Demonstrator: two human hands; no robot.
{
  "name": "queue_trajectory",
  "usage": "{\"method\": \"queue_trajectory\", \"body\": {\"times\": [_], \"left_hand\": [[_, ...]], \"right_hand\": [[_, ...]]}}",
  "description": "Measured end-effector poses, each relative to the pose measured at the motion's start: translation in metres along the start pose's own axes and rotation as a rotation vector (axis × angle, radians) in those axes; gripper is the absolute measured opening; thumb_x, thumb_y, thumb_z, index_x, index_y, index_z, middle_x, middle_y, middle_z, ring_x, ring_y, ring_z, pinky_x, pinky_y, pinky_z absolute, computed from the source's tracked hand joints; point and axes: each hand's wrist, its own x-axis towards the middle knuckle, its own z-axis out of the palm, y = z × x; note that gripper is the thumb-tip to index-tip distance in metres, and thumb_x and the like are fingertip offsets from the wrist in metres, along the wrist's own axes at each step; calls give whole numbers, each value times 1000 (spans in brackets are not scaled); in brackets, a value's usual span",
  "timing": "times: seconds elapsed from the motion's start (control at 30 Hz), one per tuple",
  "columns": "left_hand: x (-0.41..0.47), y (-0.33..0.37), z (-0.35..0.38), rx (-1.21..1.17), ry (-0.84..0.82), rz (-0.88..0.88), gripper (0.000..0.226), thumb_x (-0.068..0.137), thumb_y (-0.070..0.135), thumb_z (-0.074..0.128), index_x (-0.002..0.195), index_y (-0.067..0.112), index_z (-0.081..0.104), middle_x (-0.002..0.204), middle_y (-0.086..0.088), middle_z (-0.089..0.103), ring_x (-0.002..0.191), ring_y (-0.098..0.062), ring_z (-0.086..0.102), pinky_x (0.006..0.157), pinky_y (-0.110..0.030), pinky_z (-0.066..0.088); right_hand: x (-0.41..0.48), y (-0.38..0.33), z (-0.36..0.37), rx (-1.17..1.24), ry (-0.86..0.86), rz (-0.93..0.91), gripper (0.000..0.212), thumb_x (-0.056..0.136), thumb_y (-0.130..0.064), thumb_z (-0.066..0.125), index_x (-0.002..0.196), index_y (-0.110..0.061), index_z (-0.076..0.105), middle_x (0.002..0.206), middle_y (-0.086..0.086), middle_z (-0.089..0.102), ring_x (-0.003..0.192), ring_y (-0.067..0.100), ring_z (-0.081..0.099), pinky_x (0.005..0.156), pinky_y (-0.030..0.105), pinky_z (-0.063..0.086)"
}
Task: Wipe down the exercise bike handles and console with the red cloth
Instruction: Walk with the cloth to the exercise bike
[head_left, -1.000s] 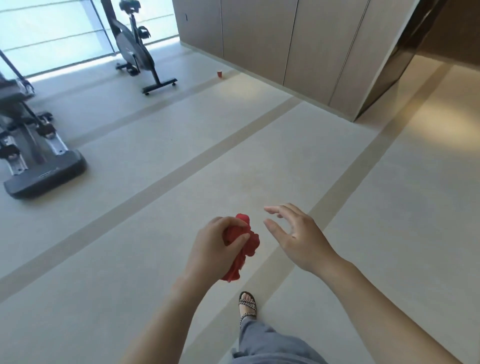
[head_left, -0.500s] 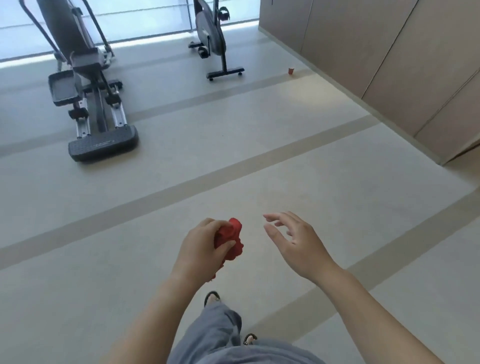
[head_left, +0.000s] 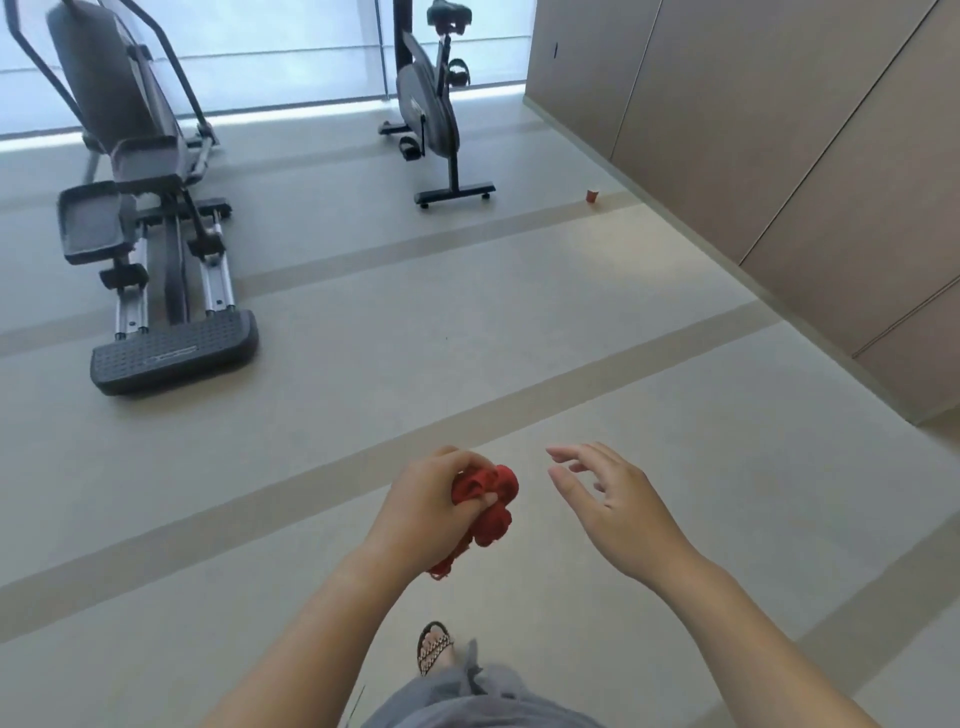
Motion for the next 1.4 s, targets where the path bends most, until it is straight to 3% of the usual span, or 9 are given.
{"method": "queue_trajectory", "body": {"times": [0.17,0.33,0.4,0.53,0.63,0.77,1.17,1.3,1.4], "left_hand": [[90,15,-43,22,1,15,22,84,10,64,82,32,63,92,5,57,48,-20,62,40,-41,52],[182,4,-79,178,-10,16,14,82,21,68,92,30,67,96,10,60,82,-10,61,79,-31,51],[225,-2,-91,189,-13,18,14,81,22,68,93,29,68,97,11,60,86,-10,61,82,-29,49],[319,0,-120,197,10,26,13,82,20,67,93,28,68,98,9,60,77,-8,63,74,-27,52],[386,15,-150,142,17,-4,9,84,16,66,90,23,67,95,5,58,52,-20,65,49,-37,55],[464,25,-196,190,102,19,10,83,21,67,90,28,67,94,11,59,61,-8,64,59,-18,50],[661,-43,-355,149,350,-83,13,80,21,70,90,29,69,91,14,61,79,-3,59,67,-7,40],[736,-47,-423,69,338,-63,10,83,17,67,89,25,68,91,7,60,53,-12,62,51,-27,53],[792,-47,-470,73,331,-66,12,84,19,66,85,31,67,90,10,59,57,-11,63,52,-35,54]], "right_hand": [[93,-11,-4,6,-4,21,31,93,-43,45,119,-31,55,115,-20,53,107,-4,48,83,5,32],[185,-11,-4,2,-19,21,32,93,-44,45,119,-30,55,116,-20,53,107,-6,47,84,3,32],[231,-8,-5,0,-24,13,32,93,-43,46,120,-29,56,117,-18,54,106,-6,47,83,2,31],[337,-7,-13,-15,-29,-22,32,93,-41,46,120,-27,56,118,-16,54,107,-5,46,83,5,31],[419,-16,-30,-42,-55,-58,32,94,-41,46,121,-27,55,118,-15,53,106,-4,46,85,12,32],[523,-36,-46,-58,-83,-120,32,94,-41,45,121,-27,55,118,-15,53,108,-2,47,87,14,32],[814,-135,15,-117,-251,-303,34,94,-40,46,123,-25,54,120,-10,54,105,-1,47,88,16,32],[904,-166,30,-142,-261,-282,36,93,-43,46,124,-26,53,122,-10,55,105,-1,46,89,17,32],[965,-187,29,-147,-226,-248,36,93,-44,45,124,-28,53,122,-13,54,104,-3,45,89,17,32]]}}
